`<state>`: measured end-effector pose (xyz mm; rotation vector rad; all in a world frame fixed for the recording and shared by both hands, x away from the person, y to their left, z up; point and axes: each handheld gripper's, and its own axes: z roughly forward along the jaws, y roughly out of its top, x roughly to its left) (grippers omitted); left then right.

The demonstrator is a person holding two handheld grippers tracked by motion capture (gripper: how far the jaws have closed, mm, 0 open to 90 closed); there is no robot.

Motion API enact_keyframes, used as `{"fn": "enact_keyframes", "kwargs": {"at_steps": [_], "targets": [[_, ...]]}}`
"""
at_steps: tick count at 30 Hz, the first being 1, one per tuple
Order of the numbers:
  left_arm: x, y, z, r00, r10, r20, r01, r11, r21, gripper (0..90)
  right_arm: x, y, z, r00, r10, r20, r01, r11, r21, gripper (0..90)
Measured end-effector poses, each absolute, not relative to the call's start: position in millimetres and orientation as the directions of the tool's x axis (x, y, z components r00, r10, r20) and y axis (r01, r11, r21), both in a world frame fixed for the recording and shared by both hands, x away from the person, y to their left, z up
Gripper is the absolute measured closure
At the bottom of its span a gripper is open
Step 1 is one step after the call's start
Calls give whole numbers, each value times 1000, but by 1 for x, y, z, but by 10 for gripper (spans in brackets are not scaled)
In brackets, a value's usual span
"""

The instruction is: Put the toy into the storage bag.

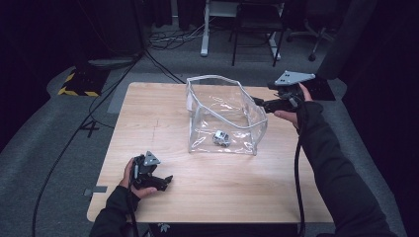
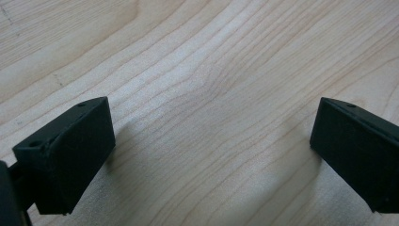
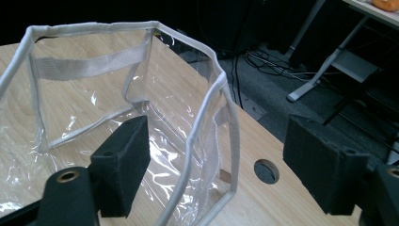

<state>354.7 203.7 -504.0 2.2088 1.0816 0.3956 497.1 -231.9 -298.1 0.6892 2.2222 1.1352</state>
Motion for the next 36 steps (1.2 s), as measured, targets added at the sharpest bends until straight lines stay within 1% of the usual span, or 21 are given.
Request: {"fn": "enact_keyframes", "kwargs": {"at_steps": [8, 16, 25, 30, 31, 33, 36], "targets": [[355, 204, -504, 617, 787, -9, 595, -459, 660, 6, 495, -250, -300, -694, 688, -214, 216, 482, 849, 241], [355, 204, -504, 616, 788, -11, 596, -457, 661, 6, 494, -264, -305, -672, 712, -202, 250, 476, 843, 242], [355, 204, -504, 616, 788, -11, 596, -457, 661, 6, 492, -275, -313, -658, 719, -224, 253, 491, 833, 243], [355, 204, -504, 616, 787, -11, 596, -457, 661, 6, 491, -278, -318, -653, 723, -227, 264, 498, 826, 241], [355, 204, -504, 616, 788, -11, 596, -457, 661, 6, 490, -279, -320, -653, 726, -213, 276, 491, 827, 241], [355, 204, -504, 616, 788, -11, 595, -457, 661, 6, 490, -281, -321, -653, 723, -226, 262, 496, 828, 243], [355, 204, -504, 616, 788, -10, 595, -457, 661, 6, 489, -283, -324, -649, 729, -217, 272, 488, 829, 244]]}}
